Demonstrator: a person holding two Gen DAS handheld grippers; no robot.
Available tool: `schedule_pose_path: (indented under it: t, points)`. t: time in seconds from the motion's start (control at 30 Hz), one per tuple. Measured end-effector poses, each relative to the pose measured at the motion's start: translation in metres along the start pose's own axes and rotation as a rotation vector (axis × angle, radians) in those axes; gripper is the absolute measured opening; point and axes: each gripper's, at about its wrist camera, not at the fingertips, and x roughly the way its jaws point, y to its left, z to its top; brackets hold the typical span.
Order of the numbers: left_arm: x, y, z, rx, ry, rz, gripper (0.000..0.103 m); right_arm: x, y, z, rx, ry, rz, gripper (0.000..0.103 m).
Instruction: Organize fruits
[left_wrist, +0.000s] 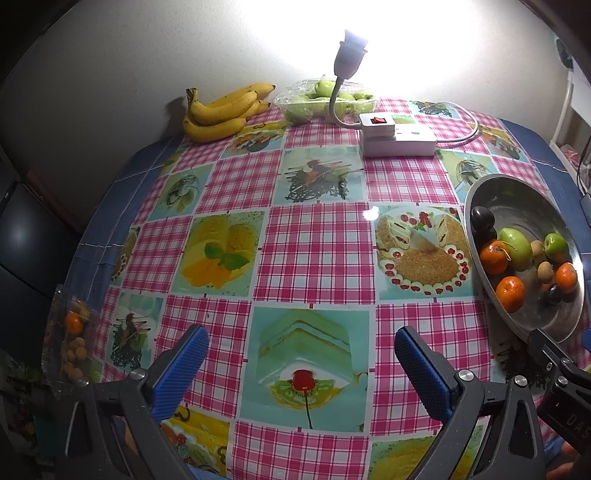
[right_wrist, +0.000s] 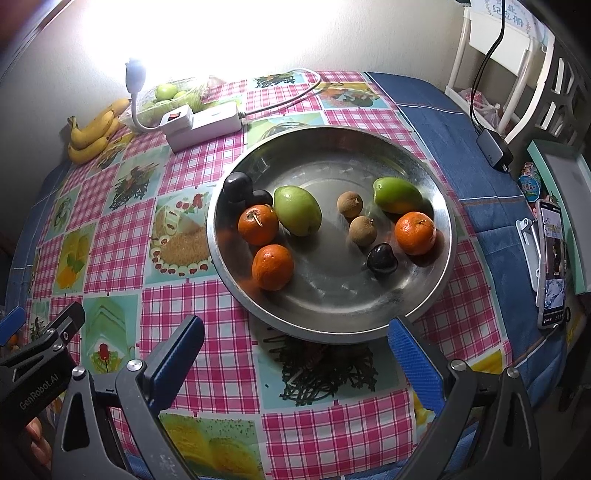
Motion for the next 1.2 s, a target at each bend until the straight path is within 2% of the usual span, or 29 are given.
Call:
schedule_pose_path:
  t: [0.9,1.07,1.2]
  points:
    - [0.0009,0.0023,0.0017,-0.011,-0.001,0.002,0.102,0.0065,0.0044,-0.0002,-0.007,0.027,-0.002,0.100]
    - [-0.0048,0.0030,0.0020,-0.011,-0.039,0.005,0.102,0.0071,0.0047,-0.0003,-0.006,0.027,-0.002,0.100]
    - [-0.0039,0.0034,0.0029,-0.018,-0.031,0.004,0.102,0.0071,0.0047,-0.0002,-0.006,0.027,-0.002,0.100]
